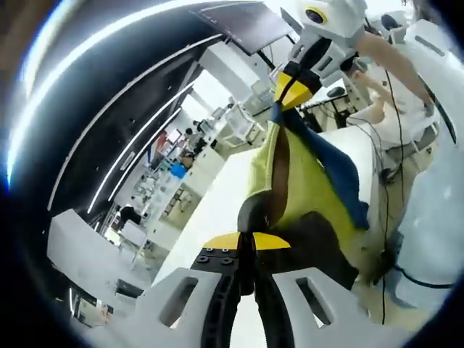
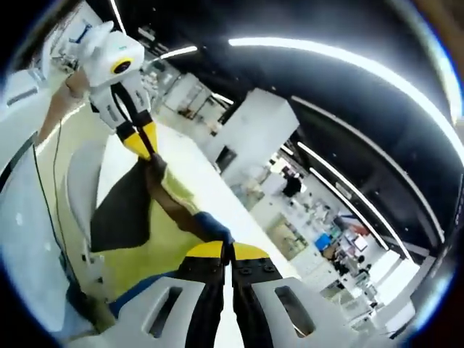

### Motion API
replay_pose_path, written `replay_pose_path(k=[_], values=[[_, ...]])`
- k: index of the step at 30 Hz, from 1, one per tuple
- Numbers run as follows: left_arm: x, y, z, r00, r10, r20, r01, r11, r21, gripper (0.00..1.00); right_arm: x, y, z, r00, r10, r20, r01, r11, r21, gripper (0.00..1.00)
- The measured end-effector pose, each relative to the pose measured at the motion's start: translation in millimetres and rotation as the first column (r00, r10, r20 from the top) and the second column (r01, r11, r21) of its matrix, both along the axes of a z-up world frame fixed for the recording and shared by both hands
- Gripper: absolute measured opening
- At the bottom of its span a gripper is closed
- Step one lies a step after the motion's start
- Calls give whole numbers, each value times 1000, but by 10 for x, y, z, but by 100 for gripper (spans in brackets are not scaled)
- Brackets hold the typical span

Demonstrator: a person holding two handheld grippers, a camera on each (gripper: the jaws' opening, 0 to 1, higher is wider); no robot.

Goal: Fold the garment on the visible template until the final outline fits inside the template.

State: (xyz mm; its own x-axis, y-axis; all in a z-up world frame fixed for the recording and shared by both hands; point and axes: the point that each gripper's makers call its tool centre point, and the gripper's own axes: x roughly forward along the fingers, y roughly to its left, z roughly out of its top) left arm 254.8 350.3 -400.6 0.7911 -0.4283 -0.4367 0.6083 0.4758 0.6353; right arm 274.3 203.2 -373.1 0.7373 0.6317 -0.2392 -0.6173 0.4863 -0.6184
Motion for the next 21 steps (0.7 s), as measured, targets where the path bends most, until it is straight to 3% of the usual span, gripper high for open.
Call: replay_pose_path(k=[4,8,11,14,21], values=[[143,26,-178,999,17,-38,-17,1000,-1,0,204,35,-265,998,0,-63,0,1000,-11,2],[315,72,-351,998,50,-48,-48,998,46,0,367,53,-445,995,-1,-104,-1,1000,-19,2],[431,64,-445,996,50,-69,-47,998,34,0,450,61,-519,994,-8,-107,4,999,-33,2],[578,135,-545,995,87,-57,-82,993,85,0,569,58,-592,992,-9,-122,6,1000,-26,2],[871,164,-721,991,100,-94,-95,994,56,0,840,63,-760,990,-25,-142,22,999,-27,2]])
